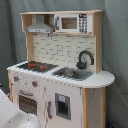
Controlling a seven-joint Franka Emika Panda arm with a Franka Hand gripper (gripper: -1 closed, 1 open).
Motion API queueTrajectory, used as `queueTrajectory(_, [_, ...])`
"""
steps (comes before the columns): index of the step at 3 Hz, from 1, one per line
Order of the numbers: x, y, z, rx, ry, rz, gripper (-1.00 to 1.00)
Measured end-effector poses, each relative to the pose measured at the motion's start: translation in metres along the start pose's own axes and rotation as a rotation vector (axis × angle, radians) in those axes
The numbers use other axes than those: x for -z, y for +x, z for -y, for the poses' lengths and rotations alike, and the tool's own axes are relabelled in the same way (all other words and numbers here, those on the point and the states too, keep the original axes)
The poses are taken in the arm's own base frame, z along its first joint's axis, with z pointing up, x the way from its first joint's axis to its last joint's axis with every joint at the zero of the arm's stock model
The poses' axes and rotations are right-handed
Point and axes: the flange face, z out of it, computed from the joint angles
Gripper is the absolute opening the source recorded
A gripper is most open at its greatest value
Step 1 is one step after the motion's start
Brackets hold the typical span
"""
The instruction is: Play with the kitchen
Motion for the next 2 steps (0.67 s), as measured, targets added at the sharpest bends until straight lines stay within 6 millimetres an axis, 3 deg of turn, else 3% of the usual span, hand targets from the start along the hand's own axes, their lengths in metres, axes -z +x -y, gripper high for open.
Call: queueTrajectory(2, [0.0017, -0.0059, 0.0036, -0.221, -0.016, 0.022, 1.00])
